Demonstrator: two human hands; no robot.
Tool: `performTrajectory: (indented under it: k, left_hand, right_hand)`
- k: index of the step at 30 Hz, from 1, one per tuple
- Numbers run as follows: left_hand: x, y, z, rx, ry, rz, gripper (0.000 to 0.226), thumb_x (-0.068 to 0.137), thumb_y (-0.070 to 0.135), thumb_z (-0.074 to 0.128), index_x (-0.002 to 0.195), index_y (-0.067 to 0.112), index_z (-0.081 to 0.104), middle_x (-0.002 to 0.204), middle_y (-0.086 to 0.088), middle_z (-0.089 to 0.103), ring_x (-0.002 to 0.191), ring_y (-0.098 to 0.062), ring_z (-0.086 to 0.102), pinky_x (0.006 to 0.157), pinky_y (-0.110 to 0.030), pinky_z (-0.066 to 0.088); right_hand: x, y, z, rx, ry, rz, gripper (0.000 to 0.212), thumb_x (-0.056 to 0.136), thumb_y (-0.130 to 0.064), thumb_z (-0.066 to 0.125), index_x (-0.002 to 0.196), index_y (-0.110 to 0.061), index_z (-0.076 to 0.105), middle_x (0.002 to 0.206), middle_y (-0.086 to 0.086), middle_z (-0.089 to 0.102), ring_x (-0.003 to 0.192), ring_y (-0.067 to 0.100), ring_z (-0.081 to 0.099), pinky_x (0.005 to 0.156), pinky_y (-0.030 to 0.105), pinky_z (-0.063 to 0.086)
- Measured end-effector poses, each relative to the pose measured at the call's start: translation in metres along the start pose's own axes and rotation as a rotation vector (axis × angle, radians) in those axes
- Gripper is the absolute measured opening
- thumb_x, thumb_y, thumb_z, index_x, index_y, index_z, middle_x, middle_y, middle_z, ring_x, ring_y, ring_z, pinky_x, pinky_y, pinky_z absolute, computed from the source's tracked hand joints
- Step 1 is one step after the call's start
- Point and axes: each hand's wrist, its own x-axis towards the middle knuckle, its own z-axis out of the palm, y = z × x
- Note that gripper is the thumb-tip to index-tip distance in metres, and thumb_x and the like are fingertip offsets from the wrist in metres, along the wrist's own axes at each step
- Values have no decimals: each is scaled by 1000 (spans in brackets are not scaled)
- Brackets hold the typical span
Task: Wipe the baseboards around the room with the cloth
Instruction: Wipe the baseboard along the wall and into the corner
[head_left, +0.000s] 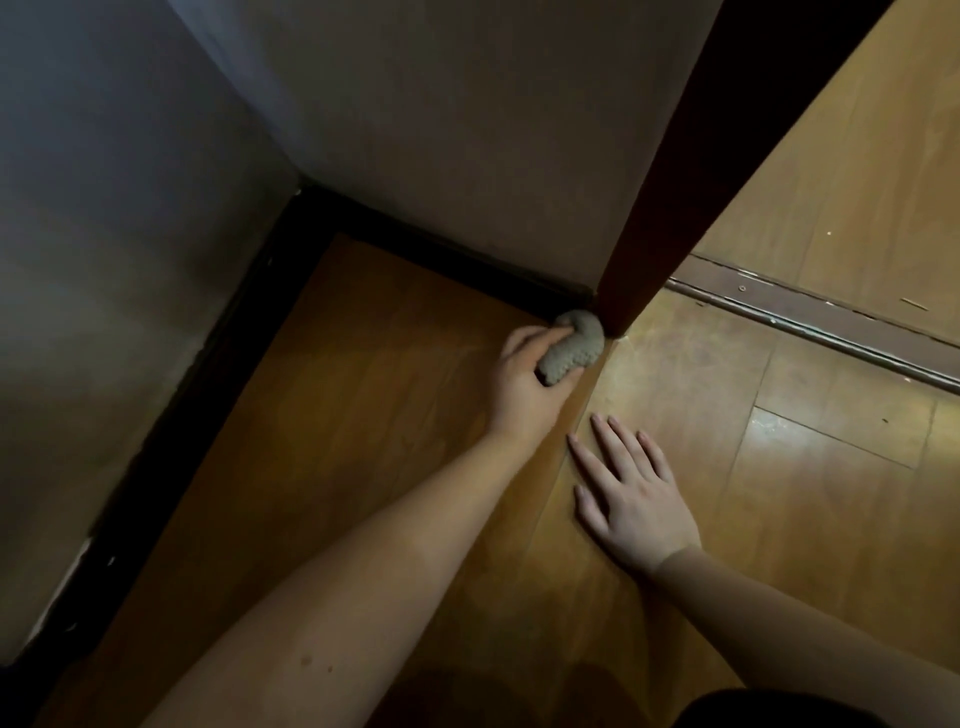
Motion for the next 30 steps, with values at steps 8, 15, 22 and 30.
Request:
performTrajectory:
  k: [8, 15, 22, 30]
  left_hand:
    - [52, -38, -101, 117, 302, -100, 52, 79, 13, 79, 129, 13, 63, 124, -3, 58, 108, -3, 48, 94, -13, 35]
    - [111, -59, -183, 152, 520, -298, 57, 84, 19, 75, 137, 14, 56, 136, -9, 56, 126, -23, 52, 109, -26, 36]
    - [146, -58, -201, 255, 495, -311, 58, 86, 16, 70, 142, 16, 53, 142, -9, 52, 131, -24, 48, 112, -26, 31]
    - [162, -49, -191, 174, 511, -456, 57, 82, 24, 69, 138, 26, 58, 136, -9, 56, 123, -27, 55, 105, -28, 42]
  right_hand:
    - [1, -2, -5, 38, 11, 9, 62, 98, -51, 31, 154, -27, 29, 160, 9, 26, 151, 20, 10, 122, 42, 8]
    - [1, -6, -10, 34, 5, 18, 63, 96, -52, 31, 153, -25, 31, 160, 9, 27, 150, 22, 15, 121, 45, 14]
    - [0, -7, -6, 34, 20, 16, 63, 97, -52, 29, 154, -26, 31, 160, 8, 27, 150, 21, 16, 122, 42, 9]
    - [1, -10, -6, 27, 15, 12, 62, 97, -53, 30, 154, -27, 29, 160, 9, 27, 150, 21, 14, 121, 45, 13]
